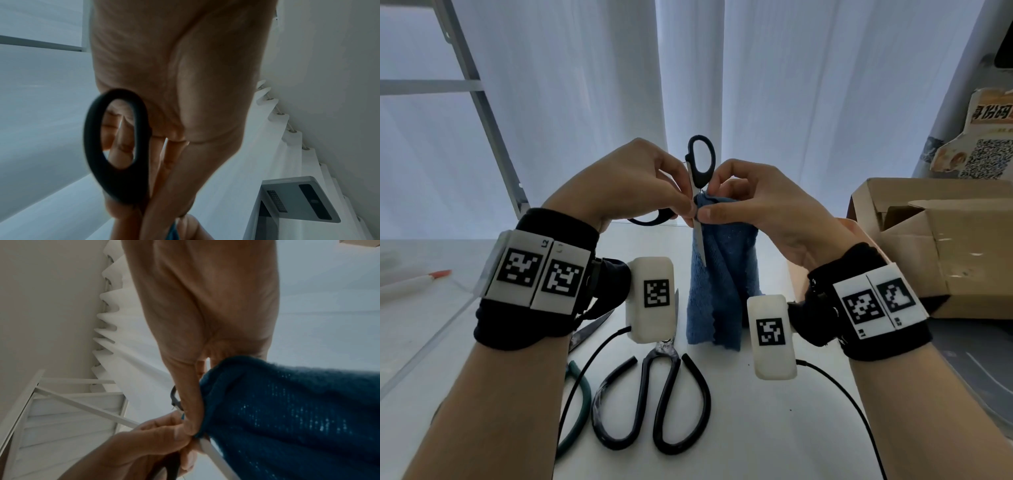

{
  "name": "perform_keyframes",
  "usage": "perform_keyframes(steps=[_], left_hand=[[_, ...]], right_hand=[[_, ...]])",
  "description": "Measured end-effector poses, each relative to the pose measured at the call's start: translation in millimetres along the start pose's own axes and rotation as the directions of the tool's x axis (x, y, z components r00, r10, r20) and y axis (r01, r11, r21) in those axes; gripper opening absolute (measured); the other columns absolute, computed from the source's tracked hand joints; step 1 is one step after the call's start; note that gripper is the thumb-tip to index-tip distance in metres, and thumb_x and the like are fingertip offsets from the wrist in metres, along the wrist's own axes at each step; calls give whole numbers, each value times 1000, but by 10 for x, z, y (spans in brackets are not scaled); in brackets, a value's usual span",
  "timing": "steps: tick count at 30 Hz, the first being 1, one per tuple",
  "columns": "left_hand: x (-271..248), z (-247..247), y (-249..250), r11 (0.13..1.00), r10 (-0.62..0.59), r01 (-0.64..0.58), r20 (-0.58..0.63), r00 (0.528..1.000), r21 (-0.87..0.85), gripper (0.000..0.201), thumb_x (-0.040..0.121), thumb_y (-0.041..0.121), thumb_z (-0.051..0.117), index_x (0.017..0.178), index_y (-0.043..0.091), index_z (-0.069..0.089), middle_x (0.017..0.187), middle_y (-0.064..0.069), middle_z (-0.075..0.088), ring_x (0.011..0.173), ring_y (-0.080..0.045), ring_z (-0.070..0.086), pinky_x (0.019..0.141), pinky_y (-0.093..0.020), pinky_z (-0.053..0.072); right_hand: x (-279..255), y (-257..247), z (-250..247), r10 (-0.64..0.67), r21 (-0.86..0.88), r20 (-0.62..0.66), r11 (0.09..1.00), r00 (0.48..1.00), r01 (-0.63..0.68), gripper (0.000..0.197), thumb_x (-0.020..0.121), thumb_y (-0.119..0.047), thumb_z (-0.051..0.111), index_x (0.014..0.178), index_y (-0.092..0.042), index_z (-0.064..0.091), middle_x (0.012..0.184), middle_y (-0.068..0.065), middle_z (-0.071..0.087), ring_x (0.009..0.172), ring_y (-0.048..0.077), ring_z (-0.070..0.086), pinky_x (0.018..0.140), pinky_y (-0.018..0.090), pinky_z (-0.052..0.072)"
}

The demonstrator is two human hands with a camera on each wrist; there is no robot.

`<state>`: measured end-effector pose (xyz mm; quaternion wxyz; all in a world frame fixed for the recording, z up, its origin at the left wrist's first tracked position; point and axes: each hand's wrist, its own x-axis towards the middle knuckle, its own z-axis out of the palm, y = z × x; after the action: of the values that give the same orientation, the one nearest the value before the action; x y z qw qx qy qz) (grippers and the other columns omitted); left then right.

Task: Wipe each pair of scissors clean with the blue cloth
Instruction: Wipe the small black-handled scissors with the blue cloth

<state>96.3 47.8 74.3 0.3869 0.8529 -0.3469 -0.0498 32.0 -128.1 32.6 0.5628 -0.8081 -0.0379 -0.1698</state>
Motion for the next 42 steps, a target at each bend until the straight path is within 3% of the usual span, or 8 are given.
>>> perform_keyframes(steps=[3, 7, 13, 28, 32, 35, 38, 42], left_hand=[[2, 8, -4, 1000, -5, 5, 1, 1000, 5, 5, 76, 9, 77, 79, 11, 73, 74, -1, 76, 83, -14, 71, 83, -31, 46], [3, 10, -17, 1000, -13, 13, -13, 1000, -1, 6, 78, 9, 77, 77, 13, 73, 72, 2, 76, 75, -7, 68, 76, -27, 42], [13, 29, -2, 1000, -21, 22, -13, 1000, 8, 4, 78, 8, 76, 81, 10, 73, 75, -2, 77, 93, -20, 71, 76, -26, 44], [19, 20, -28, 1000, -27, 27, -13, 1000, -2, 5, 79, 10, 78, 79, 11, 73, 75, -1, 77, 86, -18, 73, 76, -27, 46], [21, 14, -30, 999, -31, 31, -5, 1000, -9, 4, 79, 9, 77, 78, 11, 73, 76, -3, 77, 80, -13, 69, 77, -26, 46], [23, 17, -25, 1000, -26, 26, 6, 1000, -8, 5, 79, 9, 78, 79, 10, 73, 77, -4, 77, 81, -16, 71, 84, -30, 48], [24, 22, -28, 999, -30, 30, 18, 999, -13, 5, 79, 9, 78, 78, 10, 73, 76, -3, 77, 75, -11, 67, 76, -26, 46], [28, 30, -22, 1000, -22, 23, 16, 1000, -8, 5, 79, 10, 78, 79, 10, 74, 75, -4, 76, 73, -9, 66, 74, -25, 46]], right_hand=[[4, 9, 17, 14, -12, 13, 1000, 1000, -14, 25, 76, -3, 82, 88, -12, 62, 97, 18, 73, 90, 34, 72, 86, 37, 57], [0, 6, -18, 21, 13, 30, 1000, 999, -22, 24, 79, 5, 75, 94, -10, 65, 100, 19, 73, 85, 24, 70, 81, 30, 57], [7, 28, 17, 6, -20, -11, 1000, 1000, -6, 26, 74, 1, 81, 80, -14, 62, 80, 8, 66, 75, 17, 62, 70, 22, 51], [31, 54, 6, 28, 38, 1, 999, 1000, -28, 24, 76, 13, 71, 82, -10, 65, 88, 12, 70, 84, 20, 66, 81, 24, 54], [26, 62, 25, 38, 37, 10, 999, 999, -39, 23, 75, 4, 80, 81, -12, 64, 87, 11, 70, 81, 19, 67, 78, 25, 56], [26, 56, 17, 43, 40, 16, 998, 999, -43, 24, 75, 5, 80, 79, -13, 63, 93, 22, 71, 84, 23, 68, 83, 31, 57], [17, 47, -4, 59, 34, 54, 998, 997, -61, 27, 75, 12, 74, 81, -12, 64, 104, 30, 69, 90, 31, 68, 95, 40, 54], [24, 71, 3, 62, 72, 47, 995, 997, -65, 26, 74, 9, 78, 79, -11, 61, 89, 18, 69, 85, 24, 68, 87, 34, 55]])
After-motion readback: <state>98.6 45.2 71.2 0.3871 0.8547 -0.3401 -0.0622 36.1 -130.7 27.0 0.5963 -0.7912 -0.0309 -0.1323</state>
